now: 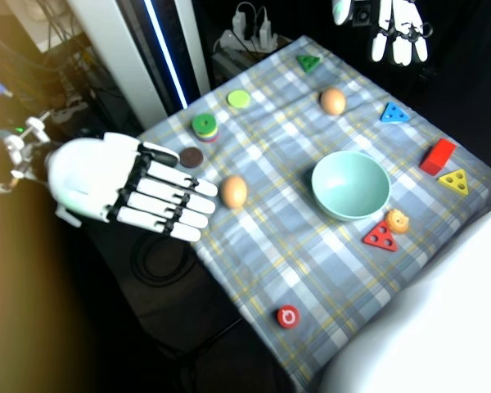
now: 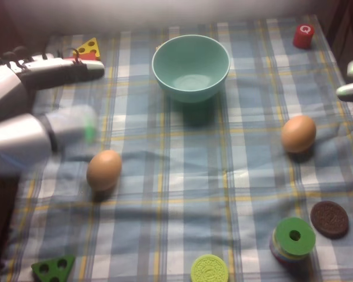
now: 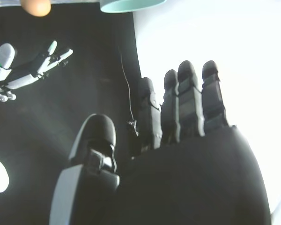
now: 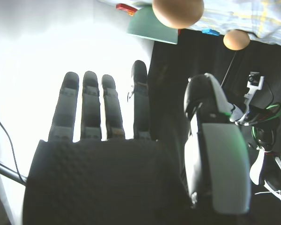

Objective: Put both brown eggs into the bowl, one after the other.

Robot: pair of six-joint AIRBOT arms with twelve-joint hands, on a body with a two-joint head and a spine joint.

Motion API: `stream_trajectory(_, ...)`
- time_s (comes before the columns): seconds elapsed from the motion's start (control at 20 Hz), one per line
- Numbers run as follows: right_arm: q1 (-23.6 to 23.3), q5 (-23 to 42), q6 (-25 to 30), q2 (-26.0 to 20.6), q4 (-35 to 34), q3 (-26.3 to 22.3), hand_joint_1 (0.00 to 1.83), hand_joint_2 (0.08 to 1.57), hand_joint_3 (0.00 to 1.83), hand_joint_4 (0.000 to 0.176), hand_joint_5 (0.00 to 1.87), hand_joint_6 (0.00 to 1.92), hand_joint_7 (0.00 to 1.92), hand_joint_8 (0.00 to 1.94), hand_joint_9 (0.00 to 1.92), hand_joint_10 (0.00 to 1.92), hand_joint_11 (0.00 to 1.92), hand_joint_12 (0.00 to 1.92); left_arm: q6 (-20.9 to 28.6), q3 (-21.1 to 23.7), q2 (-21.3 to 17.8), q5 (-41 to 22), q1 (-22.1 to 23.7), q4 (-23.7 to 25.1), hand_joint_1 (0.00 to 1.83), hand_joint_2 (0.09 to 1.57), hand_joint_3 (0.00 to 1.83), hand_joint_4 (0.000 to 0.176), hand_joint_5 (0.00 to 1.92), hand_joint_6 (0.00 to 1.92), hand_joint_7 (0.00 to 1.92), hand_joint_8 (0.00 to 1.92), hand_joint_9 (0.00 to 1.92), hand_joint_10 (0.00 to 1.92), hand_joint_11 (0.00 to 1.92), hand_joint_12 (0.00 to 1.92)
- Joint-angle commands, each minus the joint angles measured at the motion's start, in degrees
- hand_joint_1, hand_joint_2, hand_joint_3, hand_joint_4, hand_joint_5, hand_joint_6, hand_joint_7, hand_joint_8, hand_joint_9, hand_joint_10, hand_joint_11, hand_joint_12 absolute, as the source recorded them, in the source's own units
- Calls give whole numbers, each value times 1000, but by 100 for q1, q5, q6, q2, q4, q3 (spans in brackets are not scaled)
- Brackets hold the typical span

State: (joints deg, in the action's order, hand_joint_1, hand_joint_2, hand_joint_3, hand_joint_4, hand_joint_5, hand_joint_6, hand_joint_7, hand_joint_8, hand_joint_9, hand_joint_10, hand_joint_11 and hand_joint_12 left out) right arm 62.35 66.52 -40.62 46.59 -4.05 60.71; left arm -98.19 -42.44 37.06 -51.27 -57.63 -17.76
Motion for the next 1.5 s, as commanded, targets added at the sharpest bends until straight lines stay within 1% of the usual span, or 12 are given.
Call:
stream_trajectory(0.0,-73,660,29,-26,-108,23,843,1224,1,0,607,1,611,1,598,4,387,583,-382,-2,71,-345,107,-146,784,1013,0,164,410,3,413,4,442,28,0,839)
stream_trajectory(0.1,-80,670,38,-28,-79,19,852,1234,2,0,608,0,610,0,597,0,388,563,-1778,64,257,24,232,-628,762,978,0,174,397,0,457,6,477,14,0,703)
stream_trajectory(0.2,-82,683,47,-28,-60,16,856,1234,2,0,603,0,615,2,603,2,395,562,-2398,-12,442,264,295,-948,802,928,0,176,378,1,512,12,528,16,0,666)
stream_trajectory(0.25,-82,689,50,-28,-53,14,857,1235,2,0,601,0,619,4,608,4,401,564,-2474,-116,534,428,329,-1079,785,940,0,176,351,0,519,7,520,8,0,618)
stream_trajectory(0.45,-85,690,50,-28,-34,17,807,1251,5,0,613,3,639,7,623,7,413,563,-2557,-413,794,835,469,-1323,815,912,0,176,385,0,570,1,565,5,39,696)
stream_trajectory(0.8,-80,679,50,-28,-30,31,819,1261,2,0,623,2,668,7,653,8,423,590,-2762,-674,1047,1260,650,-1466,643,1034,3,176,374,2,569,1,560,2,0,698)
stream_trajectory(0.95,-73,679,75,-27,-30,32,862,1262,1,0,624,1,671,1,647,1,378,628,-2762,-729,1124,1386,688,-1460,805,982,0,176,459,13,623,11,623,16,8,745)
stream_trajectory(1.1,-70,679,87,-27,-30,38,882,1270,1,0,637,0,692,1,671,3,420,604,-2763,-746,1147,1502,713,-1410,819,1017,6,169,481,14,628,9,612,8,0,718)
stream_trajectory(1.2,-70,681,94,-27,-30,41,887,1273,1,0,637,0,696,2,675,3,419,596,-2763,-765,1171,1568,733,-1386,870,1004,0,175,512,12,665,13,645,16,0,700)
stream_trajectory(1.25,-70,681,99,-28,-30,41,897,1273,1,0,642,2,699,2,677,3,425,598,-2763,-775,1187,1589,747,-1379,871,1017,1,174,519,8,669,8,646,12,0,618)
stream_trajectory(1.35,-68,681,108,-28,-30,41,910,1271,0,0,639,0,701,2,677,2,426,599,-2763,-782,1208,1599,762,-1373,889,1017,2,172,570,6,715,6,666,7,0,620)
stream_trajectory(1.45,-64,681,114,-28,-30,41,896,1274,1,0,642,2,705,3,680,2,426,597,-2763,-778,1225,1600,775,-1355,884,1024,2,164,577,3,748,9,674,6,0,593)
